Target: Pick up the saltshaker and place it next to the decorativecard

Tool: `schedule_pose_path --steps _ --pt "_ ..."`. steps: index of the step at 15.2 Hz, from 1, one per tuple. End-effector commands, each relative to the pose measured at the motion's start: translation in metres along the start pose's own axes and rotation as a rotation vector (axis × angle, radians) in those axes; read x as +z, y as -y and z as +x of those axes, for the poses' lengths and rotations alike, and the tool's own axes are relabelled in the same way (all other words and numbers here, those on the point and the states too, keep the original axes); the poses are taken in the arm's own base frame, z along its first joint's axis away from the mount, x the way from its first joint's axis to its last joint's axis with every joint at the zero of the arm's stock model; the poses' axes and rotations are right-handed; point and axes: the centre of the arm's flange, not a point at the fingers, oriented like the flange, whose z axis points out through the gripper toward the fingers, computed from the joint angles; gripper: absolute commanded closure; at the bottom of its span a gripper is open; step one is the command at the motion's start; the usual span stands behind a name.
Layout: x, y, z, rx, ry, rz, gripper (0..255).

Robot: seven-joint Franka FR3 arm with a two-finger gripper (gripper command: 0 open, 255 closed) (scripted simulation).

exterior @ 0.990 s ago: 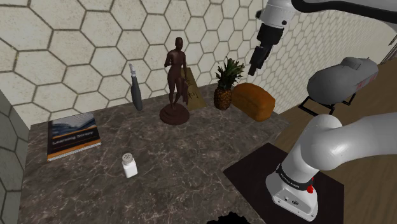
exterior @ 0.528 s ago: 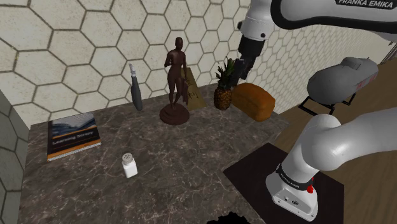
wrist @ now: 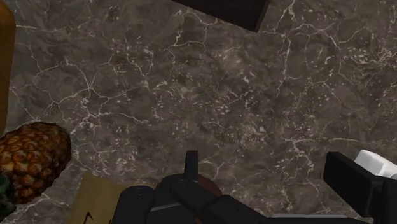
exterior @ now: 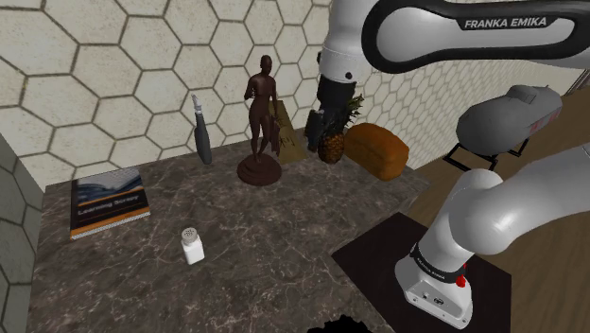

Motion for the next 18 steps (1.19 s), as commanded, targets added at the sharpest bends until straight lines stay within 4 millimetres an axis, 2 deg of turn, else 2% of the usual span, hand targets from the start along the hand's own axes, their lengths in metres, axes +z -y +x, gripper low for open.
schedule_pose_path --steps 1,18 --pt "0.012 0.023 0.01 0.006 0.002 0.002 0" --pt "0.102 0.213 0.088 0.043 0.024 0.006 0"
